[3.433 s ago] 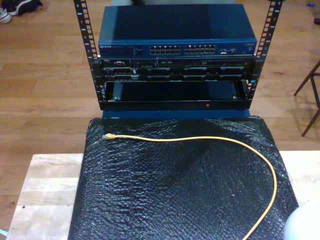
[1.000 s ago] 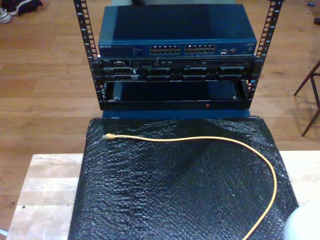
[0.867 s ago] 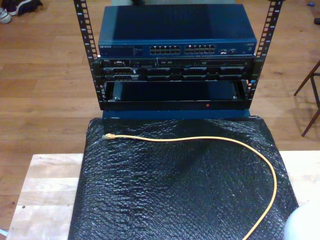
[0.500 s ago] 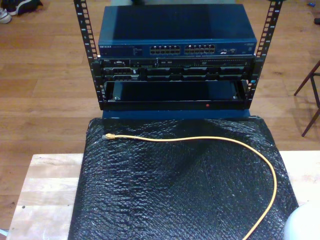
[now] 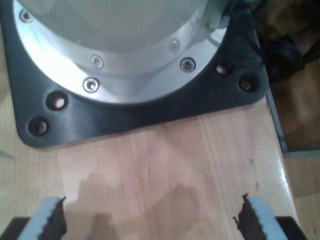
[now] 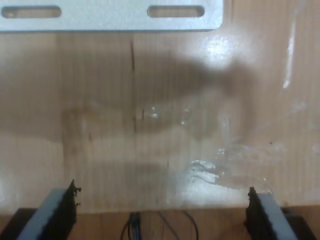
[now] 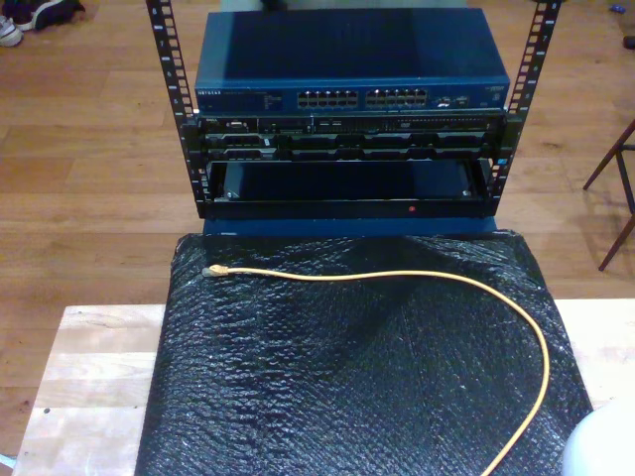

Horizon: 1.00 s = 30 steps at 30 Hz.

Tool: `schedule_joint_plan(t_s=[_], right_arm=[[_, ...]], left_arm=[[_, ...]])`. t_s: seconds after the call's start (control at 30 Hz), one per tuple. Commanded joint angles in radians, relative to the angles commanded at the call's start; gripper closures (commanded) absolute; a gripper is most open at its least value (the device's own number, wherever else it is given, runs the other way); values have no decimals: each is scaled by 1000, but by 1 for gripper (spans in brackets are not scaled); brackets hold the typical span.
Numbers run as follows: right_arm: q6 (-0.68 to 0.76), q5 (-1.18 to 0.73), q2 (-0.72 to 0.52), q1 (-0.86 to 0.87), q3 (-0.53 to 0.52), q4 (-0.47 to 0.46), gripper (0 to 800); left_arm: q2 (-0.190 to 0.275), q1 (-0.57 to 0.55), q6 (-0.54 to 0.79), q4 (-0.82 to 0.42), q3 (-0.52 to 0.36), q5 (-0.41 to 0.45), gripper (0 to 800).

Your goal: Grab the cable and plug it in

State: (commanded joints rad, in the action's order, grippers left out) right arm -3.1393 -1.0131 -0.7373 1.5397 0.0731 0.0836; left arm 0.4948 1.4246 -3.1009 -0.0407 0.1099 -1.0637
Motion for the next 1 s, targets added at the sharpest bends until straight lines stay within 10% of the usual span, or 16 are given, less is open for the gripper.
schedule_joint_plan(t_s=[1.0], right_arm=[[175,-339,9,-5,318,11,2]], left_arm=[[34,-6,-28,6,224,-278,0]])
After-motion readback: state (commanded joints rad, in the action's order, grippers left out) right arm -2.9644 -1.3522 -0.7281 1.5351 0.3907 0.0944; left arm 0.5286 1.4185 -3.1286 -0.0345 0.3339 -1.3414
